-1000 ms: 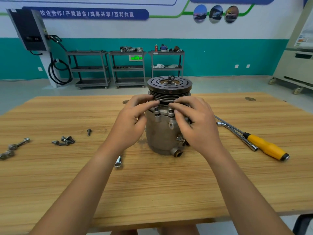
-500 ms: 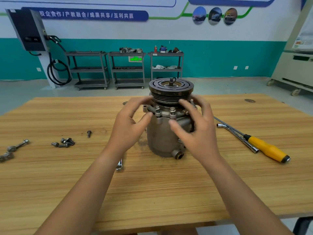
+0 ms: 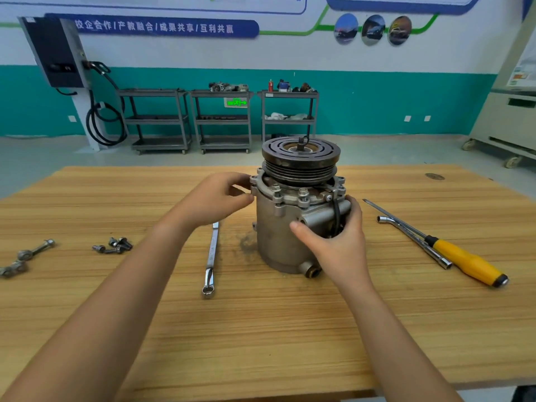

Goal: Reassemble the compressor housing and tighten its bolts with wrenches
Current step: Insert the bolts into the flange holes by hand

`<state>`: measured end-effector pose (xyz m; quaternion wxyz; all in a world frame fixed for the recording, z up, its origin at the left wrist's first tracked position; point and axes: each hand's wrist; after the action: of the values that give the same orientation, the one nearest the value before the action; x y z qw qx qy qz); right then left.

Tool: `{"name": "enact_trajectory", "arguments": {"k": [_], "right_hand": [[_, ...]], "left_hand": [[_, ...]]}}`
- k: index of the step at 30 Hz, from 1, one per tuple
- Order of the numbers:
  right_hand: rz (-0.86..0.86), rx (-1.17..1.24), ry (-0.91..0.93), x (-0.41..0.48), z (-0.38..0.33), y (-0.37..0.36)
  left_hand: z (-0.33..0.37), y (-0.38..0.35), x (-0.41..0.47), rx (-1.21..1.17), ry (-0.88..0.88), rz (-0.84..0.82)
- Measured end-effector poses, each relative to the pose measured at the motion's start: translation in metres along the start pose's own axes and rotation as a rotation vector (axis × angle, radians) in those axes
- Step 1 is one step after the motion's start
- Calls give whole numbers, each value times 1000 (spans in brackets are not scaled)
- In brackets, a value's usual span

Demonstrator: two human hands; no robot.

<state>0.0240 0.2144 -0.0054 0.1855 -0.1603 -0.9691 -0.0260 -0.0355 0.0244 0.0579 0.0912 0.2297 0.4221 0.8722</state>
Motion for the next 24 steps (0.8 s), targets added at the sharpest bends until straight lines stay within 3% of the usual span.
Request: {"name": "enact_trajectory", "arguments": {"k": [2, 5, 9, 14, 18, 24], "right_hand": [[-7, -8, 24, 2, 1, 2], [-13, 2, 40, 5, 4, 3], [-23, 11, 56, 11, 9, 8], [-198, 74, -1, 31, 8, 28], [-291, 85, -24, 34, 3, 31], [-211, -36, -62, 27, 3, 18]], "left_hand": [[2, 12, 13, 290, -61, -109], [8, 29, 31, 495, -106, -240], [13, 38, 45, 583, -188, -319], [8, 33, 36, 664, -323, -231], [11, 31, 37, 687, -265, -301], [21, 32, 44, 813, -235, -446]]}}
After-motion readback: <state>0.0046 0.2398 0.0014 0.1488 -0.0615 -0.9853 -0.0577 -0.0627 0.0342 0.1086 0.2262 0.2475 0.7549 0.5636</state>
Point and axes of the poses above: each hand's wrist, its own x-axis towards the middle knuckle, its own y-axis out of the back of the hand, z = x × y, and after that the axes turned 8 degrees about x, right-handed
